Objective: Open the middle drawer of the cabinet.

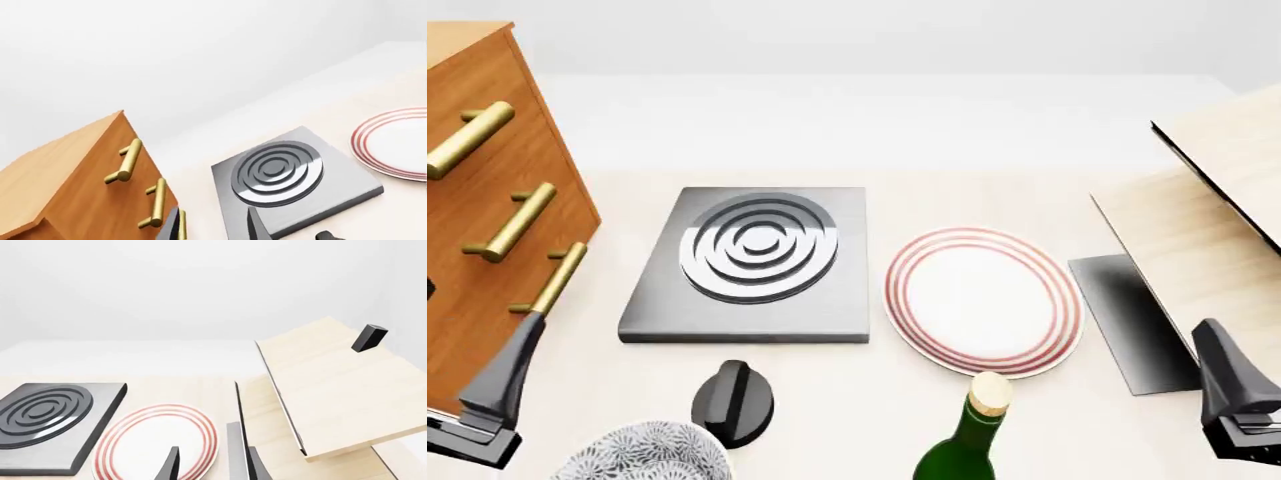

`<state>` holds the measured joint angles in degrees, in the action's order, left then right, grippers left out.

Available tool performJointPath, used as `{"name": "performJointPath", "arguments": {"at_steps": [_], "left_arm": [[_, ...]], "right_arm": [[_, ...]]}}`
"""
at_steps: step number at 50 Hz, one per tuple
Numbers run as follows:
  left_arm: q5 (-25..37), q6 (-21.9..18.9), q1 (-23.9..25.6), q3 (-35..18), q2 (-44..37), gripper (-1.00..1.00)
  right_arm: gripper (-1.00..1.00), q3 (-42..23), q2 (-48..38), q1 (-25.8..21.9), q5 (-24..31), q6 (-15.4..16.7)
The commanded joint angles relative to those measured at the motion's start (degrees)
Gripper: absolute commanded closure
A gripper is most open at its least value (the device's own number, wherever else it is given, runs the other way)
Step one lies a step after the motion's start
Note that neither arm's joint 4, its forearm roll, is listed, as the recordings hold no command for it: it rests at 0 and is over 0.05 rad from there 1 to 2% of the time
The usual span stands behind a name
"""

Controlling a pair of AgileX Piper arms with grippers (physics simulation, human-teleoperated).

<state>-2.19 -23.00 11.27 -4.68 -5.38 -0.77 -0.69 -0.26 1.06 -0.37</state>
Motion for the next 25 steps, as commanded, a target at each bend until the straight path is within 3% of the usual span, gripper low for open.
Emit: {"name": "performJointPath", "arguments": {"at_steps": [1,6,11,25], "left_arm": [[-4.6,-8.7,3.2,-2.1,-7.0,-1.00],[-7.2,-13.1,5.0,-2.6,-10.1,-1.00],[-8.6,-14.0,5.4,-3.8,-12.9,-1.00],[-17.7,-22.9,9.0,-5.4,-24.0,-1.00]], "right_arm": [[-1.00,0.2,0.1,-0.1,-0.2,0.1],[-1.00,0.2,0.1,-0.1,-0.2,0.1],[-1.00,0.2,0.1,-0.1,-0.2,0.1],[-1.00,0.2,0.1,-0.1,-0.2,0.1]]}}
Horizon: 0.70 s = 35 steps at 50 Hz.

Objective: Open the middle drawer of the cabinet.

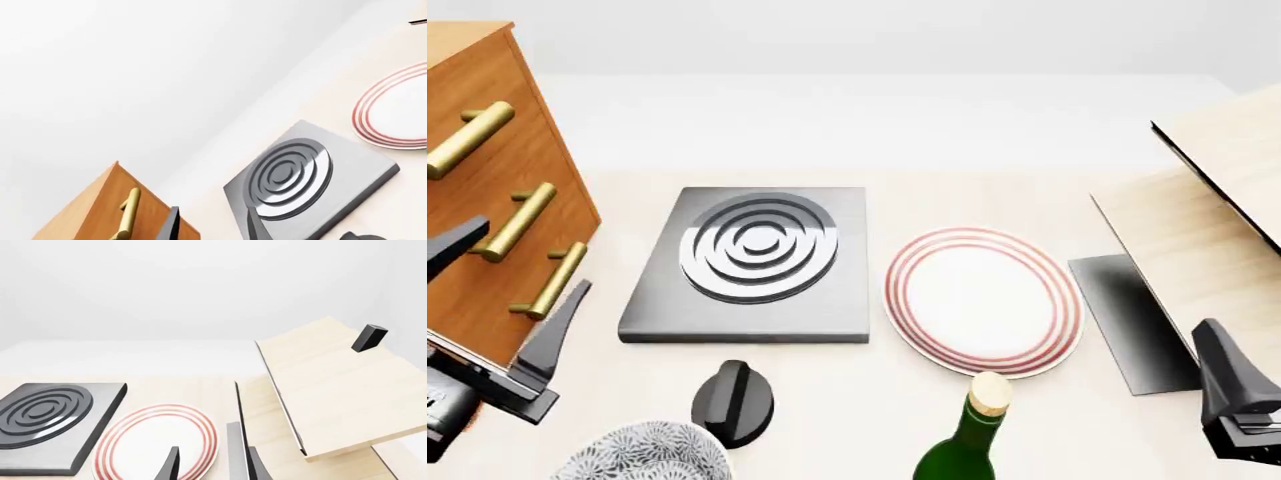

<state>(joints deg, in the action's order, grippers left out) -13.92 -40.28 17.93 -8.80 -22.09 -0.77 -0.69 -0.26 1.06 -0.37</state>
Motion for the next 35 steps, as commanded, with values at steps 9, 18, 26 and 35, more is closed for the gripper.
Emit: {"name": "performJointPath", "arguments": {"at_steps": [9,18,26,35], "left_arm": [[-8.5,-10.4,3.1,-2.3,-12.0,-1.00],[-3.4,-12.3,0.6,-4.5,-13.6,-1.00],[-0.7,-15.5,-2.4,-4.5,-12.1,-1.00],[0.0,-19.2,-3.2,-2.3,-13.8,-1.00]], "right_arm": [[-1.00,0.2,0.1,-0.1,-0.2,0.1],[-1.00,0.2,0.1,-0.1,-0.2,0.1],[-1.00,0.2,0.1,-0.1,-0.2,0.1],[-1.00,0.2,0.1,-0.1,-0.2,0.1]]}}
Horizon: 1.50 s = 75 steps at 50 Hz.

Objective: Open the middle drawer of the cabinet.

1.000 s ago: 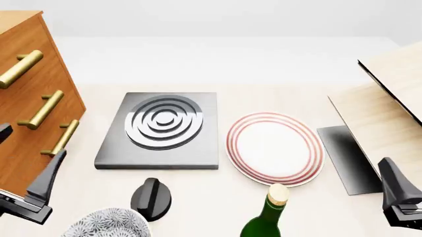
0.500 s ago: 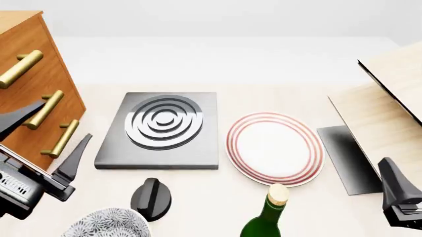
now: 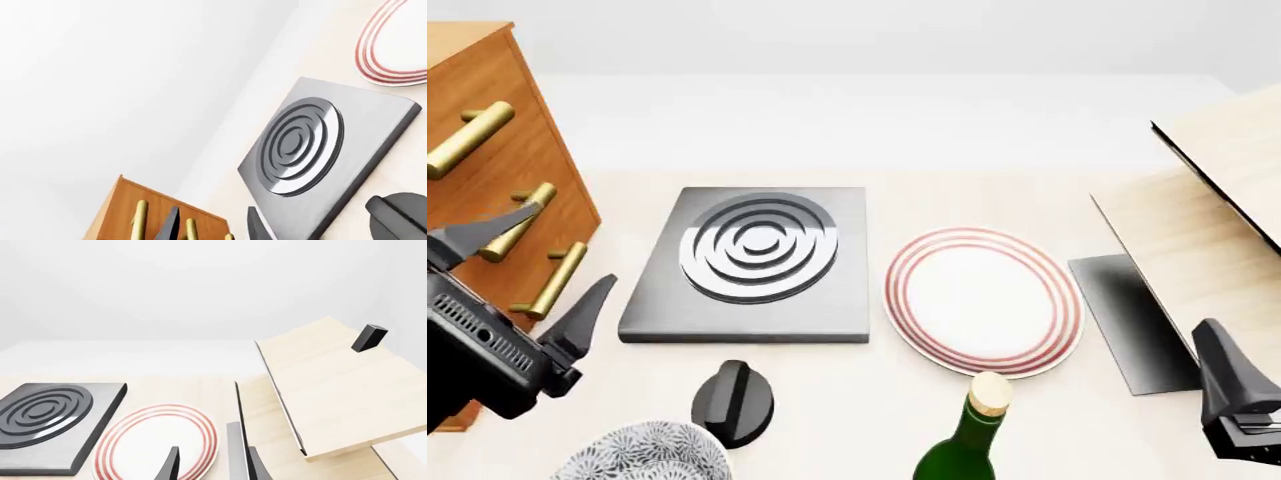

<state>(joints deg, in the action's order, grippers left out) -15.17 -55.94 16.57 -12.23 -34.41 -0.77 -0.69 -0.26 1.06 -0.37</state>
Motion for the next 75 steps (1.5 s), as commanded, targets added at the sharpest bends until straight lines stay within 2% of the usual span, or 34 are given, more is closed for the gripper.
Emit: {"name": "performJointPath", "arguments": {"at_steps": [1,13,16,18,21,26,29,33,35,45,50,58,62,64,66,75], "left_arm": [[1.3,-3.9,-2.2,1.1,-1.9,-1.00],[2.8,-4.1,-5.7,2.0,-2.2,-1.00],[5.3,-1.8,-7.6,0.7,-2.0,-1.00],[4.6,-3.0,-7.5,1.5,-1.8,-1.00],[6.1,-1.8,-8.7,0.9,-1.1,-1.00],[6.8,-2.7,-10.8,2.1,0.1,-1.00],[5.1,-4.7,-12.3,3.4,-0.1,-1.00],[4.5,-3.9,-14.9,2.8,-1.1,-1.00],[2.5,-5.8,-15.3,3.7,-1.8,-1.00],[-2.4,-9.3,-17.2,5.9,-3.5,-1.00],[-7.2,-12.3,-19.7,7.4,-5.5,-1.00],[-9.6,-13.3,-20.9,6.4,-8.2,-1.00],[-18.7,-18.9,-20.3,9.6,-12.3,-1.00],[-15.2,-16.1,-21.8,7.0,-11.4,-1.00],[-17.2,-17.0,-21.5,7.9,-12.6,-1.00],[-18.8,-15.8,-22.9,7.2,-15.4,-1.00]], "right_arm": [[-1.00,0.2,0.1,-0.1,-0.2,0.1],[-1.00,0.2,0.1,-0.1,-0.2,0.1],[-1.00,0.2,0.1,-0.1,-0.2,0.1],[-1.00,0.2,0.1,-0.1,-0.2,0.1],[-1.00,0.2,0.1,-0.1,-0.2,0.1],[-1.00,0.2,0.1,-0.1,-0.2,0.1],[-1.00,0.2,0.1,-0.1,-0.2,0.1],[-1.00,0.2,0.1,-0.1,-0.2,0.2],[-1.00,0.2,0.1,-0.1,-0.2,0.1],[-1.00,0.2,0.1,-0.1,-0.2,0.1],[-1.00,0.2,0.1,-0.1,-0.2,0.1],[-1.00,0.2,0.1,-0.1,-0.2,0.1],[-1.00,0.2,0.1,-0.1,-0.2,0.1],[-1.00,0.2,0.1,-0.1,-0.2,0.1],[-1.00,0.2,0.1,-0.1,-0.2,0.1],[-1.00,0.2,0.1,-0.1,-0.2,0.2]]}}
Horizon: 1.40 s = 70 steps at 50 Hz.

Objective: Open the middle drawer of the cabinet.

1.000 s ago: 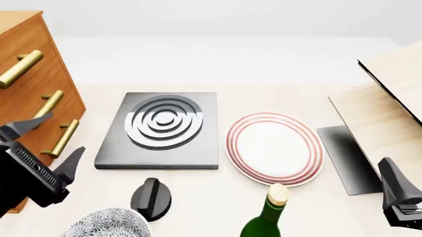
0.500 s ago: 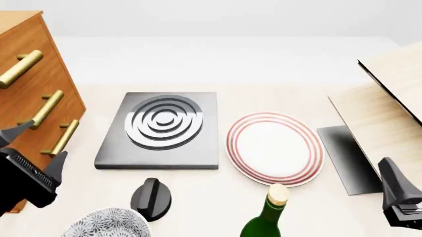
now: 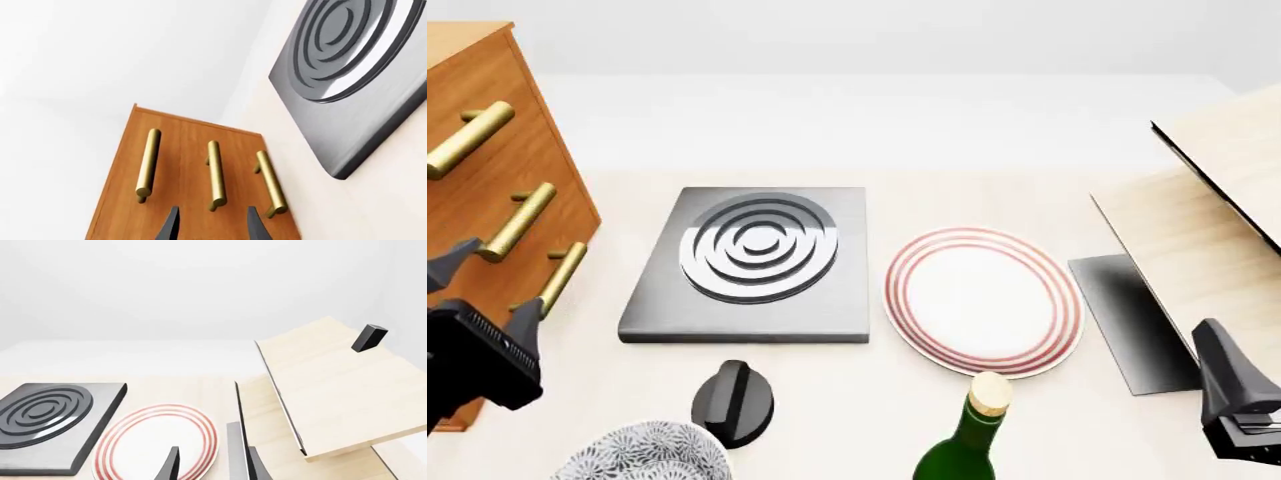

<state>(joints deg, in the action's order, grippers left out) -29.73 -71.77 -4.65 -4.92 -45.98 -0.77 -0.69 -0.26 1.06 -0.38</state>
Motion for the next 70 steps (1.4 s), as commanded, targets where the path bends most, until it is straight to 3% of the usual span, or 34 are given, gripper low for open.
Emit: {"name": "performJointPath", "arguments": {"at_steps": [1,5,8,12,59,70], "left_arm": [[-4.9,0.1,-1.7,-0.1,-4.7,-1.00],[-6.5,0.2,-1.5,-0.5,-6.8,-1.00],[-13.1,-2.2,-0.4,1.2,-11.4,-1.00],[-11.8,-0.9,-0.5,0.3,-11.4,-1.00],[-22.2,1.9,-3.5,-2.9,-25.5,-1.00],[-25.3,2.3,-6.1,-2.4,-28.1,-1.00]], "right_arm": [[-1.00,0.2,0.1,-0.1,-0.2,0.1],[-1.00,0.2,0.1,-0.1,-0.2,0.2],[-1.00,0.2,0.1,-0.1,-0.2,0.1],[-1.00,0.2,0.1,-0.1,-0.2,0.2],[-1.00,0.2,0.1,-0.1,-0.2,0.2],[-1.00,0.2,0.1,-0.1,-0.2,0.1]]}}
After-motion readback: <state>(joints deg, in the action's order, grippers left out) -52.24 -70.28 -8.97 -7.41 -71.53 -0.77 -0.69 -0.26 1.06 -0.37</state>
